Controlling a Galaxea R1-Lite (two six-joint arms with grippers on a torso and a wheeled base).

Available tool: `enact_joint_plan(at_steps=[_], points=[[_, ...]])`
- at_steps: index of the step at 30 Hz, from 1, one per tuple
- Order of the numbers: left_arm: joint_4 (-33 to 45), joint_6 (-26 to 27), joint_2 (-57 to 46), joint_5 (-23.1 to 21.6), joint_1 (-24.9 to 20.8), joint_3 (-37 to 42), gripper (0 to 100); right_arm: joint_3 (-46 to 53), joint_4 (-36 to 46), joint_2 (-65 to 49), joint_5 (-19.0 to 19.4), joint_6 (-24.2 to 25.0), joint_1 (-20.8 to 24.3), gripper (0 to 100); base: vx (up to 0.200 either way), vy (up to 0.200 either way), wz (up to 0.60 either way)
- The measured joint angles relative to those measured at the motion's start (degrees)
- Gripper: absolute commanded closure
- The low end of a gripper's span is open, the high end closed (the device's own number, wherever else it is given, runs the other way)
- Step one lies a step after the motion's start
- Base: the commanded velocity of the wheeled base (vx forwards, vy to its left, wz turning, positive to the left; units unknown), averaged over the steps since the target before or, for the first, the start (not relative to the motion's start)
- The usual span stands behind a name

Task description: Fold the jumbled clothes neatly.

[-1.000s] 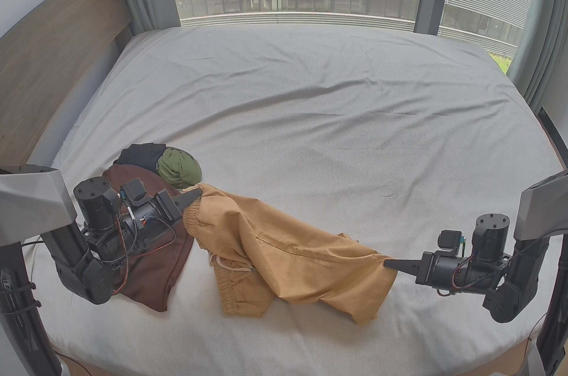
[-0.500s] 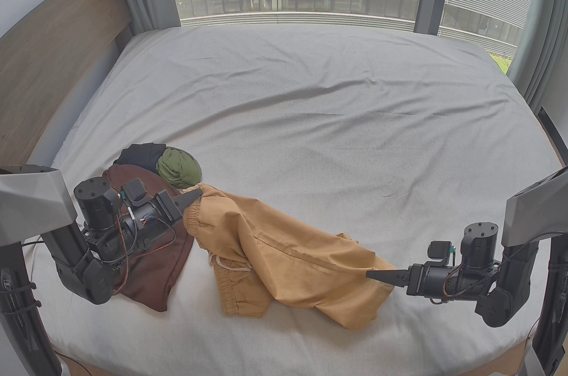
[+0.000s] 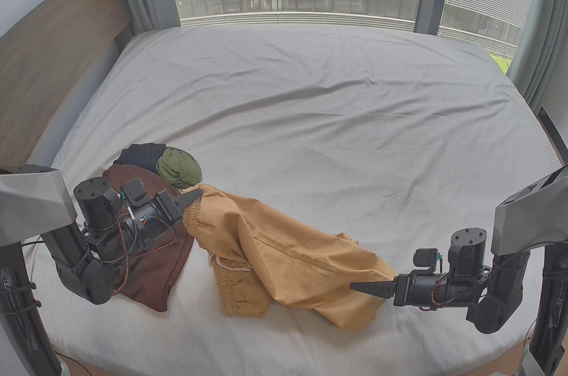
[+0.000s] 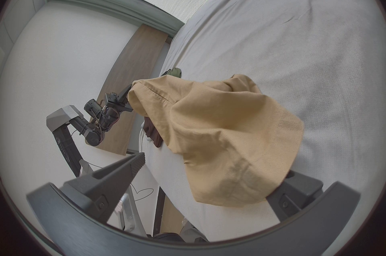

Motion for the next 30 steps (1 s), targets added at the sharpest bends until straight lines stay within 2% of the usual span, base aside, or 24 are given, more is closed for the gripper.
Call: enact_joint_plan(at_steps=[11, 12, 18, 25, 30], points=[[0.0, -0.15, 0.0, 0.0, 0.0, 0.0, 100, -1.54, -0.15, -0.83, 0.0, 0.02, 0.61, 0, 0.0, 0.0, 0.0], [0.0, -0.13, 0.0, 0.0, 0.0, 0.0, 100, -1.65, -0.17, -0.9, 0.0, 0.02, 0.52, 100, 0.0, 0.0, 0.0], [-0.01, -0.15, 0.0, -0.02, 0.0, 0.0, 100, -1.87, -0.17, -0.94, 0.05, -0.15, 0.21, 100, 0.0, 0.0, 0.0], [-0.01, -0.15, -0.09, -0.02, 0.0, -0.04, 100, -1.71, -0.04, -0.41, 0.07, -4.35, -0.82, 100, 0.0, 0.0, 0.0], [-0.01, -0.22, -0.41, -0.02, 0.02, -0.17, 100, -1.38, 0.05, -0.71, -0.13, -4.57, -1.45, 100, 0.0, 0.0, 0.0]])
